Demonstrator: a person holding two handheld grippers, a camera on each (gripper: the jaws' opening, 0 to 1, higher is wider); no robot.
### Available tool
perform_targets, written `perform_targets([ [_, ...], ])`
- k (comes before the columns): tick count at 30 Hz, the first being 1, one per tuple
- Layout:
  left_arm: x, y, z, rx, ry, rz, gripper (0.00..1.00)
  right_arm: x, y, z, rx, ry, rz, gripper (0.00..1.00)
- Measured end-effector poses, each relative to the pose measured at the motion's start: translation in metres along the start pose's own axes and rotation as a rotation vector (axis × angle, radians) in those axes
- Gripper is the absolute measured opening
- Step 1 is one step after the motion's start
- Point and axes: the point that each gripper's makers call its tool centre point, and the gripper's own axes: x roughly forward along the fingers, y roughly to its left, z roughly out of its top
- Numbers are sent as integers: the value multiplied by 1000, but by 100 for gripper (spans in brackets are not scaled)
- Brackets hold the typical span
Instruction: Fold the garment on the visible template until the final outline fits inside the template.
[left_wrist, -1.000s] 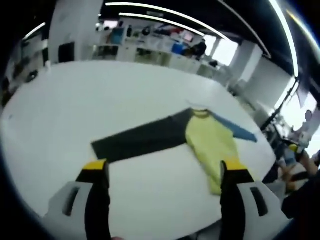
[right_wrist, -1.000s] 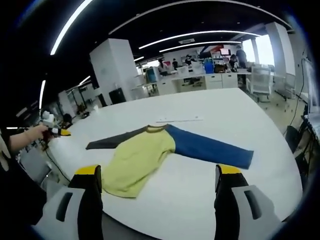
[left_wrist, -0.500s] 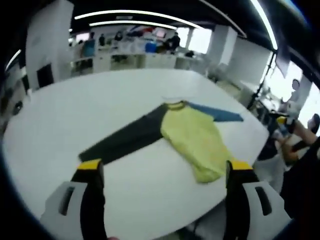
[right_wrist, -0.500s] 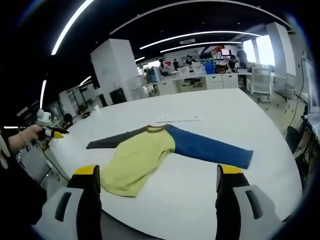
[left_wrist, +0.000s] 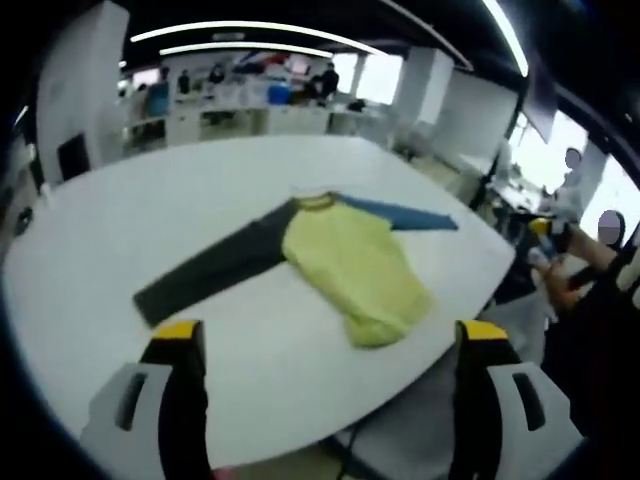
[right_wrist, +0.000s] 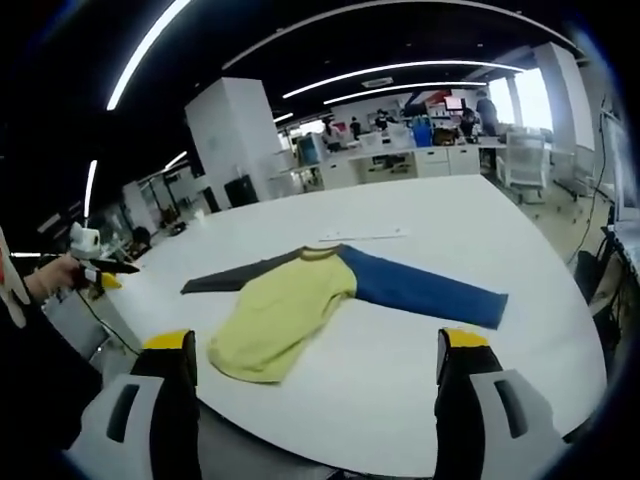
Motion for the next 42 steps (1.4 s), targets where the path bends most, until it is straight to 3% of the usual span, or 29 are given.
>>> perform_targets([
  [4, -11, 1, -17, 54, 64, 22, 100, -7, 3, -3, -6, 5, 0, 100],
  [11, -19, -7, -18, -3, 21, -18, 100, -9, 6, -4, -1, 1, -2, 100],
  [21, -20, -7, -15, 32, 38, -13, 100, -10, 6, -16, 6, 25, -3, 100],
  [42, -4, -11, -31, 58, 101, -49, 100, -1, 6, -23, -16, 76, -2, 100],
])
